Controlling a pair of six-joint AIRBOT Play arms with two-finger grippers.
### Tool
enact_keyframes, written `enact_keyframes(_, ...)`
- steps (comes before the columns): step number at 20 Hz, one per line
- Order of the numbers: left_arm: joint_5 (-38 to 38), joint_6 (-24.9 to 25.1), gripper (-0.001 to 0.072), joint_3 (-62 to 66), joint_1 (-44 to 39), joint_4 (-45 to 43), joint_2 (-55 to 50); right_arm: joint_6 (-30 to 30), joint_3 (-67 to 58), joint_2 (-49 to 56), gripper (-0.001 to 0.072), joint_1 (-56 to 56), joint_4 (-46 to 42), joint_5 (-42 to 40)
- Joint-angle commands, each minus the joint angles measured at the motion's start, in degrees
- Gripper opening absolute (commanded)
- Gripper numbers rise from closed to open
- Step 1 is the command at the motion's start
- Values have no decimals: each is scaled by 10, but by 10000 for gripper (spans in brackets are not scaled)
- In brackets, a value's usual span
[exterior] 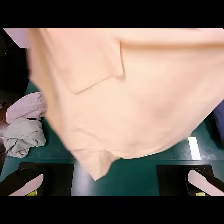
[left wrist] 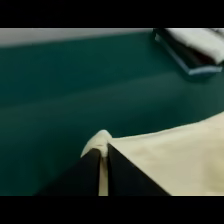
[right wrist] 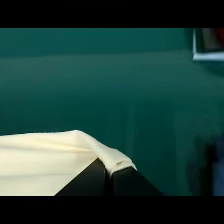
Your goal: Fold the shirts.
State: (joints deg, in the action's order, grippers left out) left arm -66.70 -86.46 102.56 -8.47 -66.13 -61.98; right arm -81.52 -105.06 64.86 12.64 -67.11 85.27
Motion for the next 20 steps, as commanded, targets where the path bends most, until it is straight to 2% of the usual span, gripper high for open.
enact_keyframes(1, -16, -5, 29, -47, 1, -12, -127, -12, 52, 115, 14, -25, -5, 39)
enact_keyframes(3, 31, 10, 29, -47, 1, -13, -205, -11, 55, 186, 14, -36, -5, 5)
enact_keyframes(6, 136, 43, 29, -47, 1, -13, -278, -10, 54, 264, 14, -36, -5, -92)
enact_keyframes(10, 264, 87, 29, -47, 1, -12, -327, -9, 53, 315, 14, -36, -4, -223)
enact_keyframes(13, 321, 90, 29, -48, 1, -12, -351, 6, 54, 327, 14, -36, -5, -285)
enact_keyframes(16, 324, 90, 29, -51, 1, -12, -369, 28, 54, 327, 13, -36, -6, -287)
enact_keyframes(20, 220, 153, 28, -63, 1, -12, -373, 40, 76, 327, 12, -36, -39, -192)
